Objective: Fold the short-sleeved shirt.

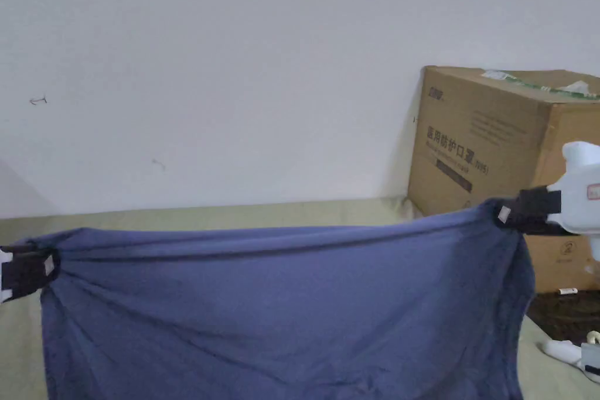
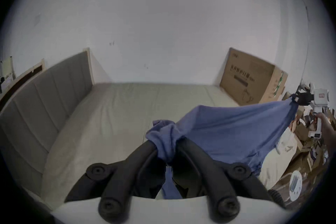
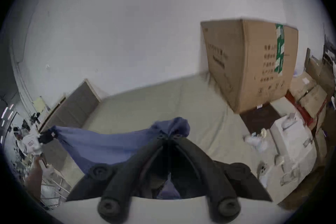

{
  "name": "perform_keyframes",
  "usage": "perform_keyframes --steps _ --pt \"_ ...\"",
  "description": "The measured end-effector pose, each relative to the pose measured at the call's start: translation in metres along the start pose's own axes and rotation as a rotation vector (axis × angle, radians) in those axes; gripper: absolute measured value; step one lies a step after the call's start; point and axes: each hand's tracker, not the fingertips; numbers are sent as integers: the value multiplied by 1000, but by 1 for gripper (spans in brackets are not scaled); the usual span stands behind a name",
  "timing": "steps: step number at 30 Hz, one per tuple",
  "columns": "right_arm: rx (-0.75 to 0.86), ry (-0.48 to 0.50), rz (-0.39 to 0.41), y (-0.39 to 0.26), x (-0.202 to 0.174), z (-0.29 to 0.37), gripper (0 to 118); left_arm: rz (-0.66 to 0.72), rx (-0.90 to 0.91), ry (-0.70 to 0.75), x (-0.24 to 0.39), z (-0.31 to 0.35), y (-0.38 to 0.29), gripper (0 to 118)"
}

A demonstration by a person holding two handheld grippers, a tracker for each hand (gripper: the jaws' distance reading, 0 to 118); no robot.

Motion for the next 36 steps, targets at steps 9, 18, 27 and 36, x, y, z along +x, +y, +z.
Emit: perform_keyframes --steps 9,18,27,36 --pt "165 -8 125 98 -54 31 0 12 119 22 2 23 99 3" --pt "252 -92 216 181 -86 -45 0 -10 176 82 -5 -48 169 3" --pt "325 -171 271 210 -102 -131 0 3 255 177 -14 -131 181 3" --pt "213 -237 255 100 -80 -216 0 92 55 211 -25 -202 78 3"
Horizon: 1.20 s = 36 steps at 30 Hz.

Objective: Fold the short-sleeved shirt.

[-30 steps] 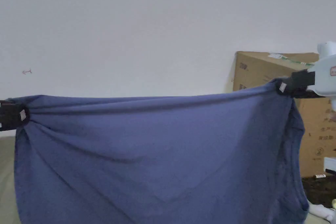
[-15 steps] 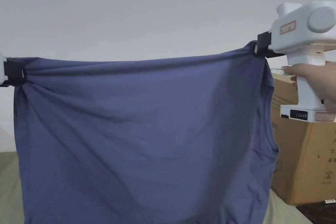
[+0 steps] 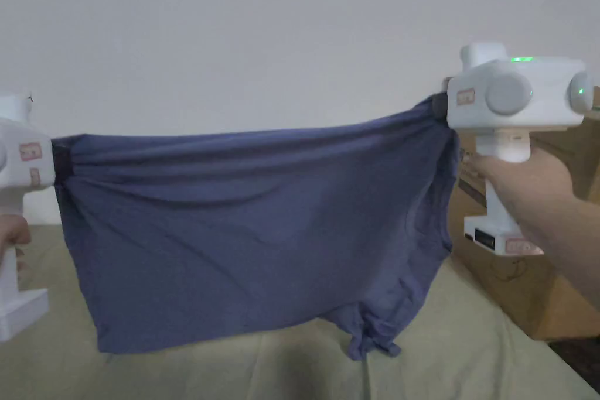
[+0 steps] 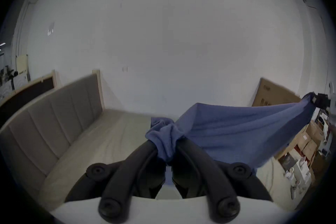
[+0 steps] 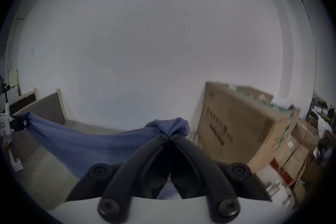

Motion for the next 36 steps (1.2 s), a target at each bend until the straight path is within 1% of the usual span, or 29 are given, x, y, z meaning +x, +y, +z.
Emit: perform_keyframes --steps 2,4,5,8,11,13,17,20,24,27,29,30,31,32,33,34,35,36 --pt "-123 8 -21 -66 -1 -10 0 27 -160 30 -1 -15 -54 3" --pt "-273 29 -21 -136 -2 -13 0 50 -332 -20 -6 -26 -110 3" --pt "-367 45 -11 -177 0 -13 0 47 -397 -39 -8 -26 -144 3" --pt "-567 64 -41 -279 16 2 0 21 -547 -46 -19 -10 -228 3" --pt "-714 90 -79 -350 38 39 0 58 -706 -31 -46 8 -293 3" --pt "-771 100 -83 -381 52 73 0 35 -761 -50 -59 31 -321 3" --pt "-780 156 -156 -400 72 149 0 -79 -798 -120 -65 94 -339 3" --pt "-775 153 -158 -401 77 196 0 -59 -850 -133 -67 134 -338 3" --pt "-843 151 -152 -407 79 235 0 -87 -873 -144 -66 177 -339 3" --pt "-883 142 -175 -412 78 253 0 -77 -888 -148 -70 196 -341 3" --pt "-899 140 -169 -416 75 258 0 -69 -890 -150 -74 205 -341 3" --pt "-902 134 -170 -417 74 261 3 -46 -881 -150 -77 207 -340 8" --pt "-908 128 -169 -418 72 263 14 -4 -865 -147 -78 212 -340 21" --pt "-919 116 -154 -419 71 264 39 26 -848 -131 -82 216 -339 49" --pt "-930 96 -131 -419 69 264 81 41 -838 -125 -84 218 -339 96" --pt "-919 68 -109 -417 67 267 97 61 -819 -124 -86 223 -337 105" --pt "-891 56 -106 -412 65 271 101 91 -783 -128 -85 226 -333 102" --pt "-881 60 -114 -405 64 273 101 116 -770 -132 -86 229 -329 102"
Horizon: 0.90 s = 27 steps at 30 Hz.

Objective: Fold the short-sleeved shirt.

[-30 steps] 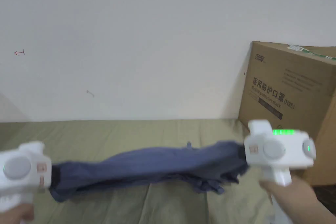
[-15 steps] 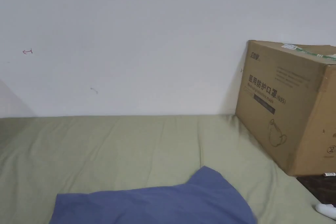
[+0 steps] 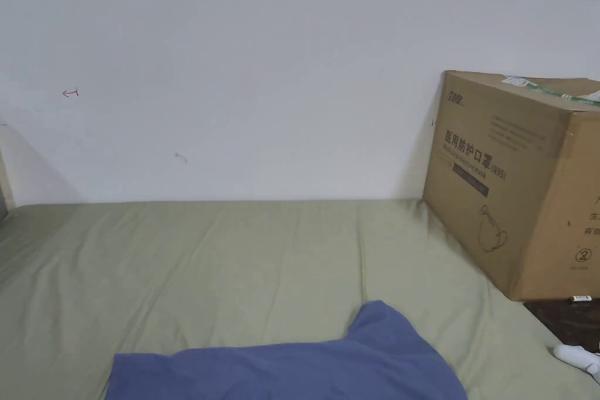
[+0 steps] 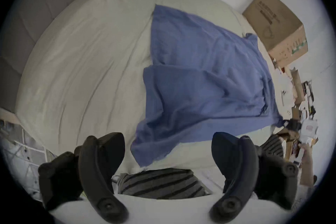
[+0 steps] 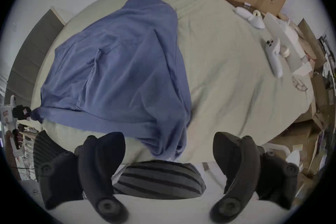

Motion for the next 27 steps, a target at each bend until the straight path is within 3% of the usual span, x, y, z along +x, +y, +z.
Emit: perform_keyframes --steps 4,9,12,13,14,15,16,17,19,24,27 --pt "141 66 -56 15 -8 36 101 -24 166 -40 18 35 9 102" --pt "456 183 -70 40 -32 98 98 -101 548 -76 73 95 19 102" --pt "556 265 -36 54 -49 117 91 -120 669 -146 96 109 26 100" --pt "604 278 -21 58 -56 121 76 -118 698 -164 104 110 27 93" --pt "642 287 -12 61 -62 123 50 -119 718 -184 111 111 28 79" --pt "668 288 -10 63 -67 124 11 -124 719 -188 108 106 32 42" --pt "704 292 -19 64 -72 125 3 -130 717 -176 114 103 35 8" --pt "722 322 -24 67 -75 125 2 -147 743 -141 119 103 36 0" --pt "743 384 -31 74 -80 125 0 -169 738 -172 123 98 42 0" --pt "763 380 3 105 -91 117 0 -185 759 -184 117 96 87 0" --pt "748 445 -41 125 -89 108 0 -144 558 -162 93 69 157 0"
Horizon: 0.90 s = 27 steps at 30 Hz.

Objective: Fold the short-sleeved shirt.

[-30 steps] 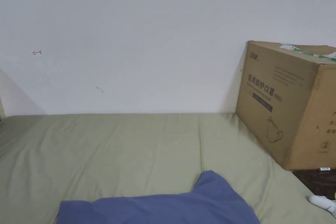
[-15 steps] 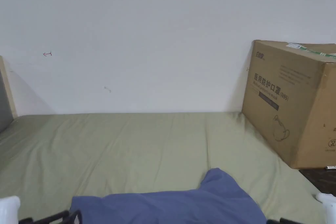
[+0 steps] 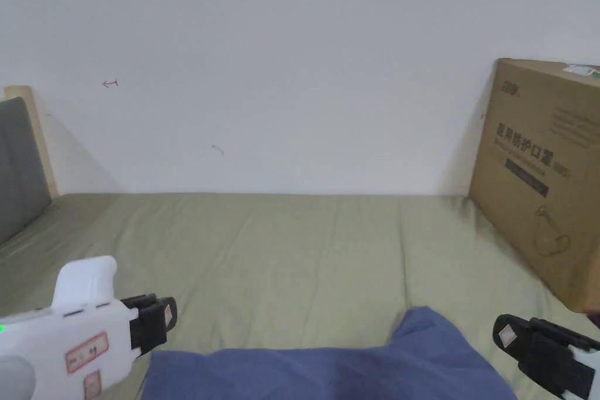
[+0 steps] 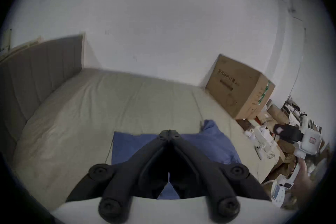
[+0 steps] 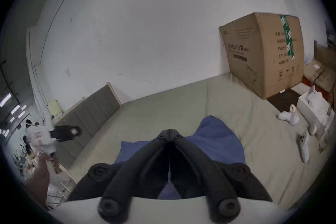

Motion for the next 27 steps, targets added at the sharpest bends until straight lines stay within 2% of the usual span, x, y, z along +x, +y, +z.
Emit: perform_keyframes --steps 3,5,6,7,8,9,10,15,17,19,20,21,22,23,24,25,27 --pt "-37 38 13 2 12 -26 0 57 -287 39 -58 -89 26 0" --pt "-73 1 92 -2 13 -45 0 46 -365 103 -88 -143 25 0" --pt "-87 -5 112 -4 14 -53 0 41 -391 127 -100 -162 24 15" --pt "-100 -1 116 -7 17 -61 0 55 -419 148 -113 -184 21 51" --pt "-115 -2 116 -10 19 -70 0 57 -445 193 -132 -207 12 95" --pt "-136 -6 116 -13 21 -77 0 63 -470 212 -142 -223 5 118" --pt "-160 -11 112 -16 24 -85 0 73 -503 210 -152 -238 -4 113" --pt "-243 -42 63 -32 46 -111 0 76 -531 256 -174 -287 -32 112" --pt "-286 -75 51 -36 59 -119 0 10 -568 201 -167 -293 -56 112" --pt "-311 -83 40 -36 72 -124 0 -174 -548 275 -149 -293 -63 111" --pt "-318 -86 40 -36 79 -127 0 -197 -523 271 -147 -283 -68 110" --pt "-324 -97 46 -35 83 -128 0 -179 -502 252 -146 -277 -64 100" --pt "-331 -123 63 -32 90 -131 0 -162 -482 253 -143 -268 -59 85" --pt "-329 -133 66 -28 98 -135 0 -158 -439 258 -141 -258 -54 52" --pt "-324 -136 61 -23 106 -140 0 -155 -440 261 -138 -243 -55 0" --pt "-315 -136 43 -17 120 -147 0 -121 -430 190 -136 -233 -52 0" --pt "-325 -157 -11 -5 139 -172 0 -143 -448 201 -134 -219 -51 0"
